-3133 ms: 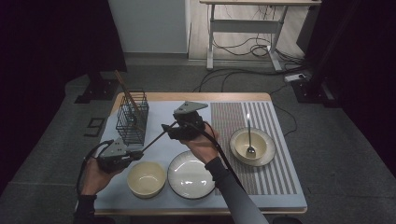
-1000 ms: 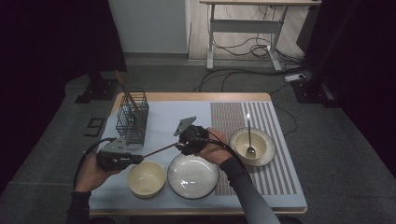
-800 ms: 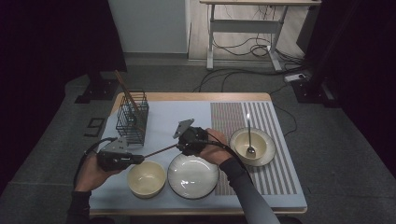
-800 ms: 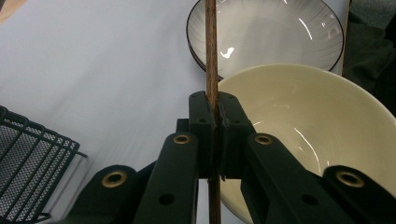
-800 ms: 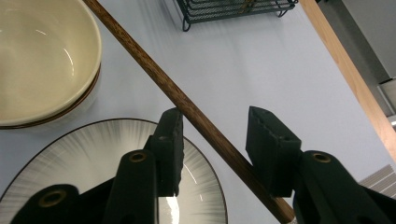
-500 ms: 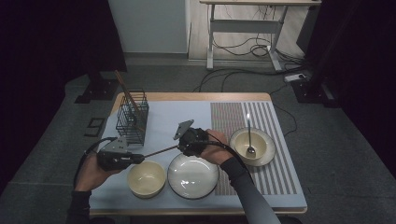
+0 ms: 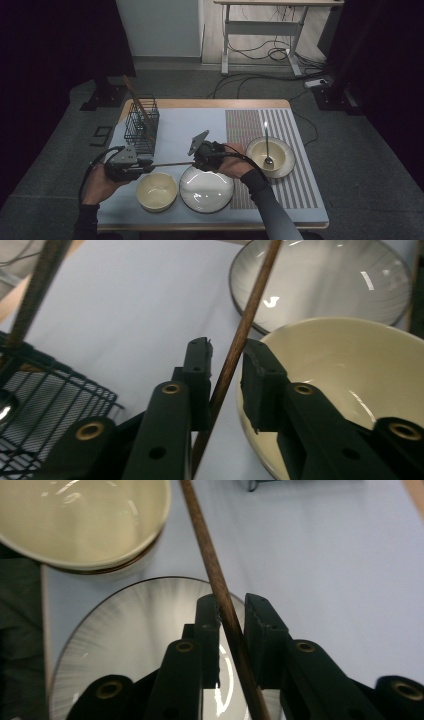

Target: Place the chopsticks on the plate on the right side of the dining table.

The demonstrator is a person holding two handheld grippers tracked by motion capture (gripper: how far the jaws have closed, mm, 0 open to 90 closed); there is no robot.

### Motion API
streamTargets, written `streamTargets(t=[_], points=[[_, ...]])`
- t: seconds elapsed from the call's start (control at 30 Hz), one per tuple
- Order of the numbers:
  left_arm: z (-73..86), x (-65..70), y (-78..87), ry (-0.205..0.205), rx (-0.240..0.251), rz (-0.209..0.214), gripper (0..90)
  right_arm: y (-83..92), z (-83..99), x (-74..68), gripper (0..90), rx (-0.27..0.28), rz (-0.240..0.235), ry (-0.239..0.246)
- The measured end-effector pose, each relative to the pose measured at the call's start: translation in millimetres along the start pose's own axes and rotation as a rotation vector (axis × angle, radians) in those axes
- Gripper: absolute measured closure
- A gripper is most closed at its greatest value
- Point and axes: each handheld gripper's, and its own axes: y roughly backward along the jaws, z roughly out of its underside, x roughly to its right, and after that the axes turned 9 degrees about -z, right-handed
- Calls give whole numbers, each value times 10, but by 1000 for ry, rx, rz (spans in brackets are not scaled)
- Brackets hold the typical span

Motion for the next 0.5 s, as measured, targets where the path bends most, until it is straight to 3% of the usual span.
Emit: streamTargets(t=[0.2, 0.5], points=[[-2, -16, -2, 52, 22, -33, 596, 21, 30, -43, 833, 29, -75, 7], [81, -28, 46, 117, 61, -87, 392, 46, 110, -54, 840, 42, -58, -30]])
